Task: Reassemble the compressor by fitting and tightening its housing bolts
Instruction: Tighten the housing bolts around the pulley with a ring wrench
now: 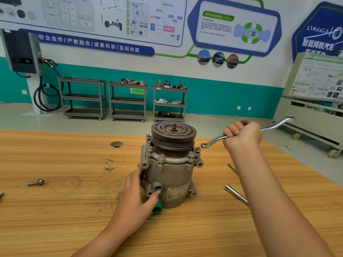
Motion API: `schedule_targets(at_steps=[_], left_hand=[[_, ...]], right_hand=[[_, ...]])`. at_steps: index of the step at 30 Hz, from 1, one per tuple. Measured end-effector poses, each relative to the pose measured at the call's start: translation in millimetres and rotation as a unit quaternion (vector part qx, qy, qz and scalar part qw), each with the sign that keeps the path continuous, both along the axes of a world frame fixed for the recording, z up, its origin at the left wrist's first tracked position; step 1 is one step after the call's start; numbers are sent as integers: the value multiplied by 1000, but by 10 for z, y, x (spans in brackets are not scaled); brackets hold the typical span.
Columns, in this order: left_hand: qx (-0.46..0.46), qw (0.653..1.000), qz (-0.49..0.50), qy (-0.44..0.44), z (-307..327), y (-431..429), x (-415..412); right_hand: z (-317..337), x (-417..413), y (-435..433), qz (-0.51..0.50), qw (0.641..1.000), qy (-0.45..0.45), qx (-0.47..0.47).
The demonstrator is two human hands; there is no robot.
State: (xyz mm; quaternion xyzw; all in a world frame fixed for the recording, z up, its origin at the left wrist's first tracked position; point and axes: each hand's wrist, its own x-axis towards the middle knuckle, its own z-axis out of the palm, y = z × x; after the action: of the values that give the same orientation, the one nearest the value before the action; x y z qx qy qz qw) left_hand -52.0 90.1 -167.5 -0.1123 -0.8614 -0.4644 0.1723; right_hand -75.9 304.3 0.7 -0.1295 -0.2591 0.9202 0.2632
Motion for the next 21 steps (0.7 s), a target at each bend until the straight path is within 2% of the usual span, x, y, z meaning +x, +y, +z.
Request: schedule_targets(at_steps=[5, 9, 16, 21], left_hand=[[-2, 1000, -4, 2, -7, -12, 1], [1, 1000, -3, -3, -7, -18, 0], [2, 1000, -4, 0, -8, 0, -2], [5, 1000, -4, 2, -12, 3, -3]], right_hand=[[-160, -201, -15, 53, 997, -34, -38], [-192, -243, -3, 46, 998, -25, -17], [-414, 90, -199, -126, 992, 5, 9], [-518, 340, -462, -180, 982, 50, 34]])
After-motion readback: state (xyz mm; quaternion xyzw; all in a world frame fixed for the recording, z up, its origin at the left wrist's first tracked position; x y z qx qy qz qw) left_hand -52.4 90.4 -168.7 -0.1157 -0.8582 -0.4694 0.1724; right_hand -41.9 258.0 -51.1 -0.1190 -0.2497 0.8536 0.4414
